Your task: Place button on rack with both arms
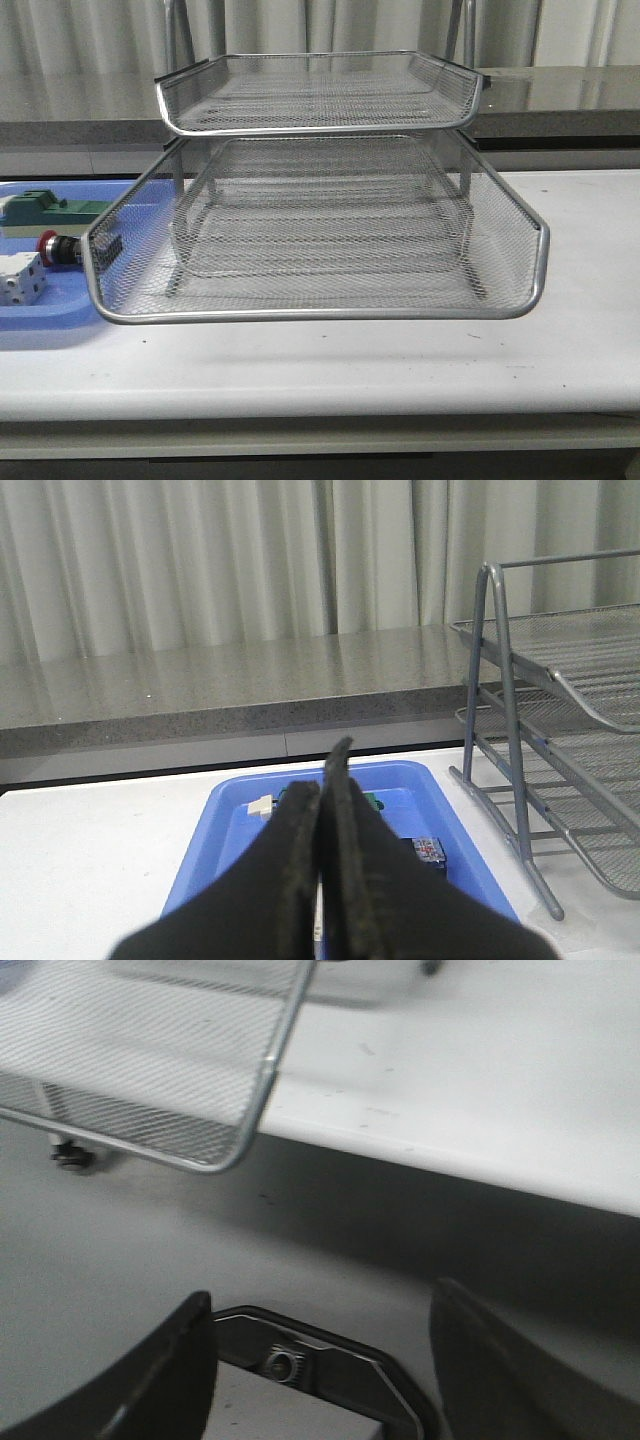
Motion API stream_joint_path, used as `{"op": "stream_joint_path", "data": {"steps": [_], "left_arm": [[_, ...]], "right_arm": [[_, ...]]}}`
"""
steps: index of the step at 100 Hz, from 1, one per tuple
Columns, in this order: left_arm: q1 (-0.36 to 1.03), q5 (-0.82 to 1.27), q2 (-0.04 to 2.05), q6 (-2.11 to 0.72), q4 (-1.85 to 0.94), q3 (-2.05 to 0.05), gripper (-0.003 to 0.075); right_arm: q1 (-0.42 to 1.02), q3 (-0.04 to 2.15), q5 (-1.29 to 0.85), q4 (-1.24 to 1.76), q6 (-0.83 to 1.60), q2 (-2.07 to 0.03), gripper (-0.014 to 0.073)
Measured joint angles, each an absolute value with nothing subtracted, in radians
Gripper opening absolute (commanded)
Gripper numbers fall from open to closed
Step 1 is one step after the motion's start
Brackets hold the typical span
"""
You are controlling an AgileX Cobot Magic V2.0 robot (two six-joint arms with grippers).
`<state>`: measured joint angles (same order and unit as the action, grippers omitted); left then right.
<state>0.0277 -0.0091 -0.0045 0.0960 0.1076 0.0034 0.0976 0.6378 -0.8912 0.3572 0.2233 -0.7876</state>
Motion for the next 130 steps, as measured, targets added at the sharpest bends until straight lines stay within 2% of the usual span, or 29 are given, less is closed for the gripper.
{"op": "stream_joint_path", "data": {"steps": [27, 67, 77, 98, 110, 115, 130], "left_arm": [[0.028, -0.009, -0.004, 0.096, 0.108, 0.003, -0.002], [0.028, -0.009, -0.004, 0.096, 0.108, 0.003, -0.002], [0.028, -0.009, -0.004, 0.096, 0.108, 0.003, -0.002], [0.028, -0.009, -0.004, 0.096, 0.108, 0.003, -0.002], [0.028, -0.009, -0.004, 0.096, 0.108, 0.003, -0.002], [0.028, -0.009, -0.004, 0.096, 0.108, 0.003, -0.002], [0.028, -0.009, -0.004, 0.096, 0.108, 0.003, -0.002]], "right_arm": [[0.098, 0.695, -1.026, 0.039, 0.0, -0.584, 0.0465], [0.098, 0.695, -1.142, -0.011, -0.035, -0.321, 0.0456], [0.098, 0.695, -1.154, -0.011, -0.035, -0.289, 0.0374], [0.098, 0.695, -1.164, -0.013, -0.036, -0.277, 0.0077], [0.098, 0.697, -1.167, -0.013, -0.037, -0.277, -0.0045], [0.098, 0.697, -1.167, -0.013, -0.037, -0.277, -0.0073], [0.098, 0.697, -1.167, -0.013, -0.037, -0.277, -0.0068]]}}
